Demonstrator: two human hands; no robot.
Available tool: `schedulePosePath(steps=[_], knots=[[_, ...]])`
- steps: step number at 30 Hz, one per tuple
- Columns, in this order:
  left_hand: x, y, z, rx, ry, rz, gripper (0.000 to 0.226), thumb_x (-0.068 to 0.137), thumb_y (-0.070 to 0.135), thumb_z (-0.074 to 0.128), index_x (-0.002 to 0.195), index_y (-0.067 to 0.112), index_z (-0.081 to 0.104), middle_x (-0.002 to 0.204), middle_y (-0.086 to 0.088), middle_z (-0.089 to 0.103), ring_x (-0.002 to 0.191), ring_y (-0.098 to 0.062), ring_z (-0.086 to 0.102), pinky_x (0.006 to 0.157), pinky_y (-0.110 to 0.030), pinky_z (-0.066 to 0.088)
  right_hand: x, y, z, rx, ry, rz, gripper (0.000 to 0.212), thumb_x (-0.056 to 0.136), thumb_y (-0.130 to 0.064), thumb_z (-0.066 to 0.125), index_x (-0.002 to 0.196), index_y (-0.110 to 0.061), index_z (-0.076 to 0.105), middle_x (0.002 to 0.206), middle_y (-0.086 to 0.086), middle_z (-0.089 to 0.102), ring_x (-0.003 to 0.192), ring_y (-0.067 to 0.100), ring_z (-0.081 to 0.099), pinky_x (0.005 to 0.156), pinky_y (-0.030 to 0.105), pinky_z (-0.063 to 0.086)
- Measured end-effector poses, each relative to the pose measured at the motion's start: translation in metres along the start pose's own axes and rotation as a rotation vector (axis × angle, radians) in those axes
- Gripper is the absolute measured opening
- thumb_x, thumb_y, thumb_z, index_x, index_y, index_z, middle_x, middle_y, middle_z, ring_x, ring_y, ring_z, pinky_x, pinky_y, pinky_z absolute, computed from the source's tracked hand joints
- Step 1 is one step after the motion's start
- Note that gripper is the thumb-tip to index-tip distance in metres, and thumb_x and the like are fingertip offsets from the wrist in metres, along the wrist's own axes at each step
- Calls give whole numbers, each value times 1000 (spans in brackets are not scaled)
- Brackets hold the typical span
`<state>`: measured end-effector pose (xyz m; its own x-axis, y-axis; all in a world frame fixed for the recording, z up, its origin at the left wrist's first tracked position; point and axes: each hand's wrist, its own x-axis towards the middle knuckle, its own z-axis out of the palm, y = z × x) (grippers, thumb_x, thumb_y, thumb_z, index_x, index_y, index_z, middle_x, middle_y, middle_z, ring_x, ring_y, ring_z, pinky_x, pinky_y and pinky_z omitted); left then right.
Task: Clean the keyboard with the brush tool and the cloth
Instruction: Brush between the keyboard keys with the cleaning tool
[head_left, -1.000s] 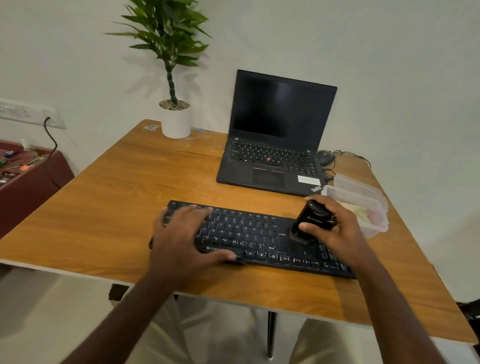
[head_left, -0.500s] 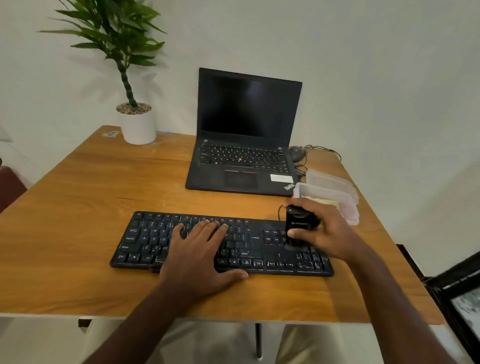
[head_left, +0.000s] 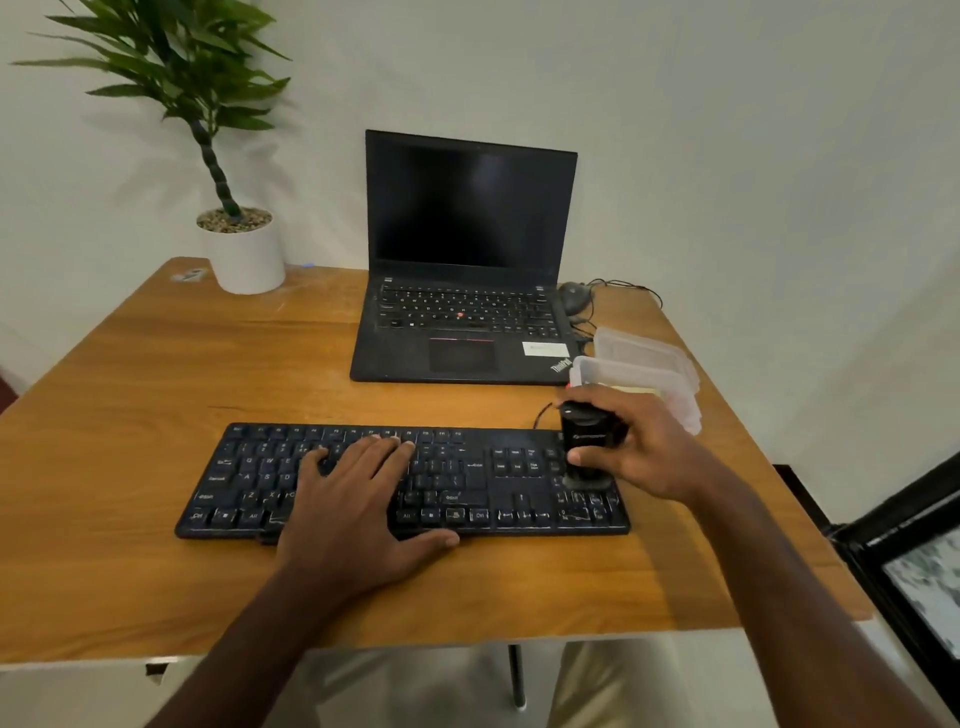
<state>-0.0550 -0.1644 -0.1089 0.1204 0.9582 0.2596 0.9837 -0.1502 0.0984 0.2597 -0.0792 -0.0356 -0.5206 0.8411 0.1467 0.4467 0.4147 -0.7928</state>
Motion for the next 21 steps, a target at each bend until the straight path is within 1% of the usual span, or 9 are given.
schedulePosePath(steps=[2,3,5,8,12,14,16,19,21], knots=[[0,1,0,8,6,-2,109,68,98,32,136,17,57,136,-5,60,127,-24,55,106,-62,35,-3,0,-11,-11,95,-44,53,80,-5,82,125,-27,63,112,-4,64,102,12,64,77,23,57],[0,1,1,9,8,-1,109,68,98,32,136,17,58,136,-5,61,126,-25,56,106,-62,35,-3,-1,-10,2,150,-67,53,80,-5,82,125,-24,63,113,-4,65,103,12,64,78,22,55],[0,1,0,10,3,0,109,69,98,32,136,17,57,136,-5,60,126,-25,56,106,-61,36,1,-3,5,62,192,-95,53,79,-7,83,126,-19,63,115,-6,65,108,15,63,82,26,57],[1,1,-1,4,-4,-2,109,68,98,33,137,17,56,138,-5,59,129,-23,54,107,-60,34,4,1,29,94,153,-101,52,80,-10,83,127,-19,63,113,-10,66,107,17,64,84,31,58],[0,0,-2,6,-5,-8,109,68,98,33,136,16,56,138,-4,59,129,-22,53,108,-58,34,-8,11,11,49,91,-52,48,82,-7,80,126,-19,62,110,-2,67,101,14,66,77,20,55],[-1,0,-2,6,-11,-10,110,68,98,32,137,16,56,138,-4,59,129,-22,53,107,-58,34,-14,12,-8,-3,30,-24,45,83,-3,79,123,-17,63,108,-1,68,99,10,66,75,17,54],[-1,0,-2,9,-12,-6,110,68,98,32,136,15,56,138,-4,59,128,-22,54,107,-57,35,-17,13,-25,-59,-6,-10,44,83,-4,80,121,-19,64,108,-3,68,100,8,65,77,16,52],[0,1,-2,21,-8,-8,110,68,98,33,136,15,57,137,-4,59,128,-22,54,107,-57,35,-22,14,-37,-136,60,-20,46,81,-8,82,119,-26,64,107,-9,67,99,8,62,74,13,49],[0,2,-2,25,-9,-13,110,68,98,32,136,15,57,137,-4,59,128,-22,54,107,-58,35,-23,14,-29,-77,88,-41,44,81,-7,82,118,-22,63,102,-10,66,95,9,63,70,13,50]])
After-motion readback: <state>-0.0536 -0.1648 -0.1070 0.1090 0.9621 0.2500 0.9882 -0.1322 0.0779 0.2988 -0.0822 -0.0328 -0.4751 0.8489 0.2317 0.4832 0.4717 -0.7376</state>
